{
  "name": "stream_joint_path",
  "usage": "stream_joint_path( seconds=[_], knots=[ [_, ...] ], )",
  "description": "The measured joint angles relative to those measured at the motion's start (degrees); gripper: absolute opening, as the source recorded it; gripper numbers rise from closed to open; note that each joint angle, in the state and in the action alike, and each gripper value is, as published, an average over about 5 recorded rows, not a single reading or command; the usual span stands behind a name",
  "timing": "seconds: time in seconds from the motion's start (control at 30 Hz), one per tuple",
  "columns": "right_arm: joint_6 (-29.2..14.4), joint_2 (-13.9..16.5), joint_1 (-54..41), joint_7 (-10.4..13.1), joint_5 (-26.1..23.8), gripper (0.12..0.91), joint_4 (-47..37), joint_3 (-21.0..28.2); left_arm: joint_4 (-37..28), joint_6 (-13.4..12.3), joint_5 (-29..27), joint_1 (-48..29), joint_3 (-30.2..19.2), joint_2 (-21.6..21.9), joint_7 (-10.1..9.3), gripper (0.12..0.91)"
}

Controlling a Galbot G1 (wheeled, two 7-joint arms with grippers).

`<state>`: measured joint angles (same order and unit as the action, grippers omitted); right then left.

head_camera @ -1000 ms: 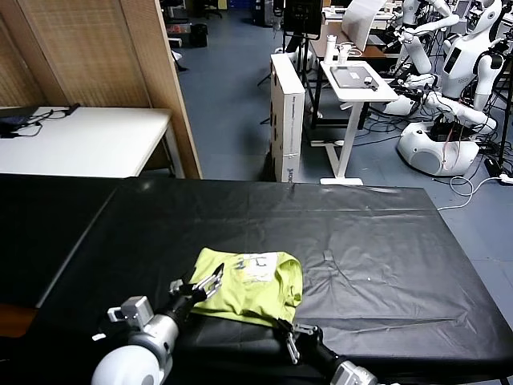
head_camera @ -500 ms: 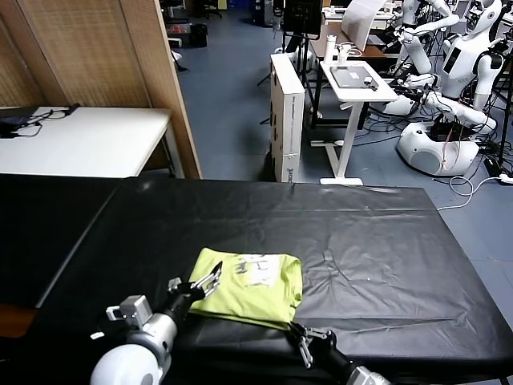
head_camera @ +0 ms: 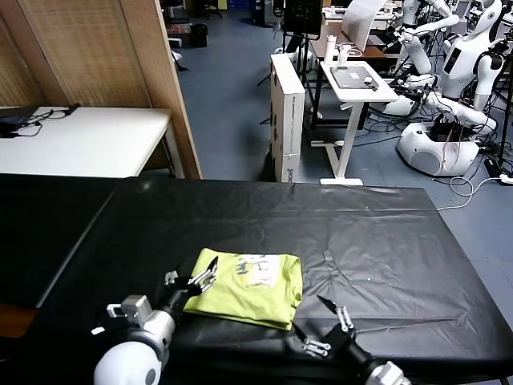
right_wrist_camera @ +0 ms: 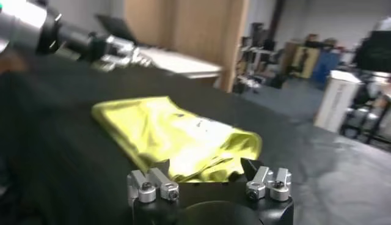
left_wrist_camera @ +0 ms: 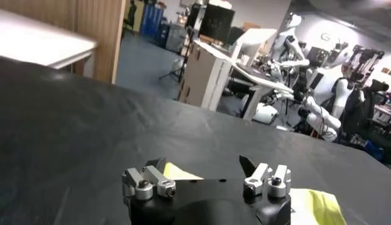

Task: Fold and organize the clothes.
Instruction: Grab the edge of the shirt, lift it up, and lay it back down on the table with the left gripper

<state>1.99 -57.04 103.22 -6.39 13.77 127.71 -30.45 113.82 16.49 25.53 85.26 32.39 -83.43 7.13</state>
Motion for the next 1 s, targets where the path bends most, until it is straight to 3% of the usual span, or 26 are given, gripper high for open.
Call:
stream_joint_path(
  seconds=[0.77, 0.87, 1.0],
  knots=[
    [0.2, -0.8, -0.1, 0.0, -1.1, 0.907, 0.4, 0.2, -3.7, 0.2, 6.7, -0.8, 0.1, -1.4, 0.11, 0.895],
    [0.2, -0.8, -0.4, 0.1, -1.3, 0.907, 0.2, 0.5, -3.5, 0.3, 6.8, -0.5, 0.0, -1.8, 0.11, 0.805],
    [0.2, -0.8, -0.6, 0.2, -1.6, 0.907, 0.0, 0.7, -3.4, 0.4, 7.1, -0.2, 0.0, -2.1, 0.06, 0.559]
  ],
)
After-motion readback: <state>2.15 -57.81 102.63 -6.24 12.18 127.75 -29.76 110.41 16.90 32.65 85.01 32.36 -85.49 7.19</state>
